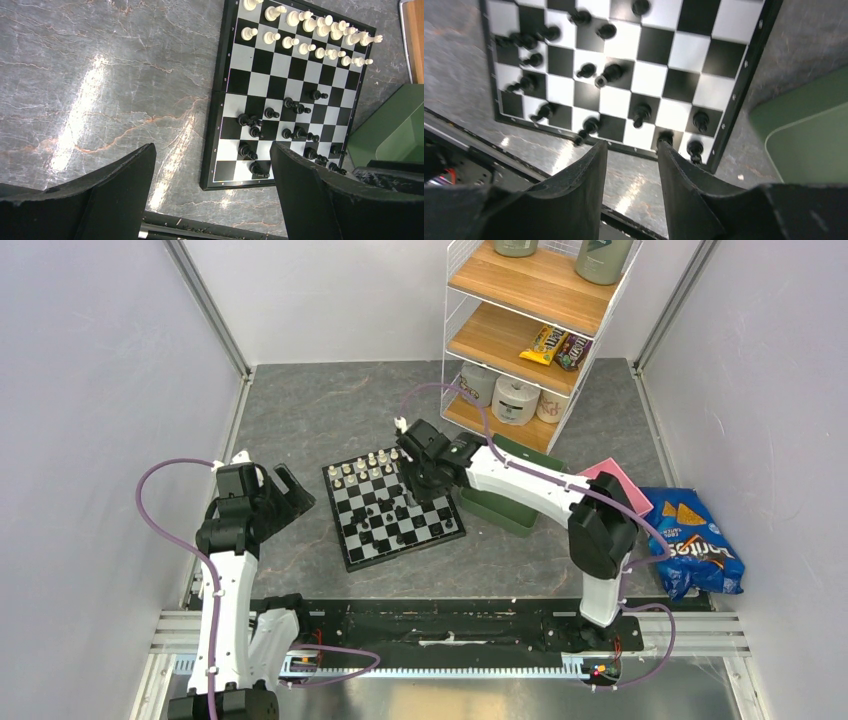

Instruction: Set up the chess pieces on the board

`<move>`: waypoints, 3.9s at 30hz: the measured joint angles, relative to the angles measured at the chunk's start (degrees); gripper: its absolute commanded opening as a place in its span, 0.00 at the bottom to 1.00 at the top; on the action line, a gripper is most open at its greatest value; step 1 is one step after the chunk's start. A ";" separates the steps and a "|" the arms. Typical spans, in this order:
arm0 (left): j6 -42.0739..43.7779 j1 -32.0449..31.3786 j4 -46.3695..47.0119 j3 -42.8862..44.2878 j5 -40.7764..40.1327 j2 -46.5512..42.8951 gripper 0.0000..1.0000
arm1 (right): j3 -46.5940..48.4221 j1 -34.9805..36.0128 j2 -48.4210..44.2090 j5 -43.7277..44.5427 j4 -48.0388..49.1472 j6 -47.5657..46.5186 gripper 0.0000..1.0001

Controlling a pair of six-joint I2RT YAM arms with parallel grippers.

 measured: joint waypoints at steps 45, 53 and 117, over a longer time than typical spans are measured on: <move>-0.04 0.00 0.87 -0.42 -0.07 -0.74 0.91 | 32.96 -3.78 29.07 -0.87 -7.06 -3.63 0.27; -0.04 0.00 1.01 -0.42 -0.07 -0.74 0.91 | 33.68 -3.78 29.77 -1.16 -7.91 -4.04 0.20; -0.07 0.00 1.20 -0.42 -0.04 -0.72 0.91 | 1.20 -2.62 9.33 -0.61 -1.86 -2.01 0.16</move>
